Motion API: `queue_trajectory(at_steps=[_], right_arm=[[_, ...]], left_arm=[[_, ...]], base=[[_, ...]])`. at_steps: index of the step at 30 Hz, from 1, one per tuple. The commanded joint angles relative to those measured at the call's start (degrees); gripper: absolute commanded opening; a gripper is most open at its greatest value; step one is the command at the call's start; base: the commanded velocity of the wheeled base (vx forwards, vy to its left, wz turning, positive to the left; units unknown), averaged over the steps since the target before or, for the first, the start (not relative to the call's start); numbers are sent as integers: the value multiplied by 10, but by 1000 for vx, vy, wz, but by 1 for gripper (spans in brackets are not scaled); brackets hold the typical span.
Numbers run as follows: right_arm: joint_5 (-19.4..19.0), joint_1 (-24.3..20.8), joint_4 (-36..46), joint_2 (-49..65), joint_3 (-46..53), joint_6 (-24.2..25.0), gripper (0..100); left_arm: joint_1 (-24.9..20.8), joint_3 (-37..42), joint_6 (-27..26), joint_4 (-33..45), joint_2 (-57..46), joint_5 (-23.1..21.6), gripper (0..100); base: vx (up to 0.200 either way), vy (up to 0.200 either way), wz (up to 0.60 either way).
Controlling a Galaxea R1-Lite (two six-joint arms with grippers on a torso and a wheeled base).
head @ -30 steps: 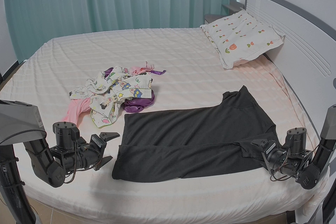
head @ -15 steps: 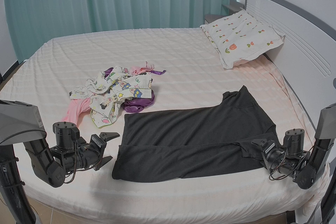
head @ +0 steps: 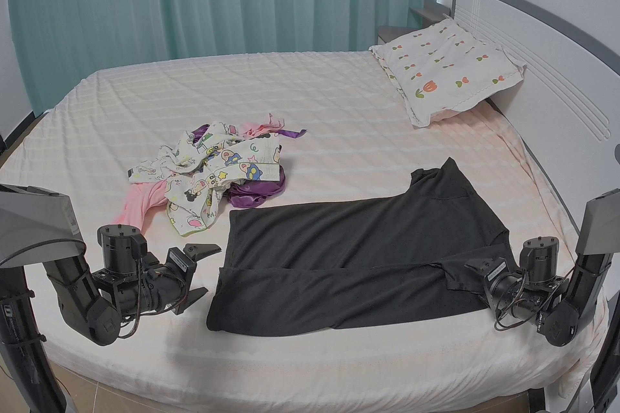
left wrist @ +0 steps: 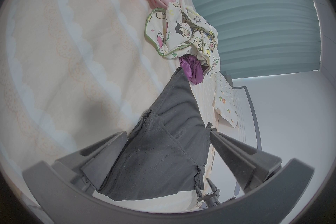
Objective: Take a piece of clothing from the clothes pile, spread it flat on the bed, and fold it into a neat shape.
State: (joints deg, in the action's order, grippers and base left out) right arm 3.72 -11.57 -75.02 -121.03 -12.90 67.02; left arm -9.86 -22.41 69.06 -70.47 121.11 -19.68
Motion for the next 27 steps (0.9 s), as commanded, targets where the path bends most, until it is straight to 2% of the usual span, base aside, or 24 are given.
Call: queue_trajectory(at_steps=[1,6,10,19,27], right_arm=[[0,-4,0,-3,2,0,0],[2,-6,1,-2,10,-1,0],[23,-6,1,-2,13,-1,0],[23,-13,1,48,46,-11,0],[16,-9,1,61,90,-88,0]], left_arm=[[0,0,0,0,0,1,100],[0,0,0,0,0,0,100],[1,0,1,0,0,1,100],[1,1,0,0,0,1,100],[1,1,0,0,0,1,100]], base=[[0,0,0],[0,0,0],[0,0,0],[0,0,0],[0,0,0]])
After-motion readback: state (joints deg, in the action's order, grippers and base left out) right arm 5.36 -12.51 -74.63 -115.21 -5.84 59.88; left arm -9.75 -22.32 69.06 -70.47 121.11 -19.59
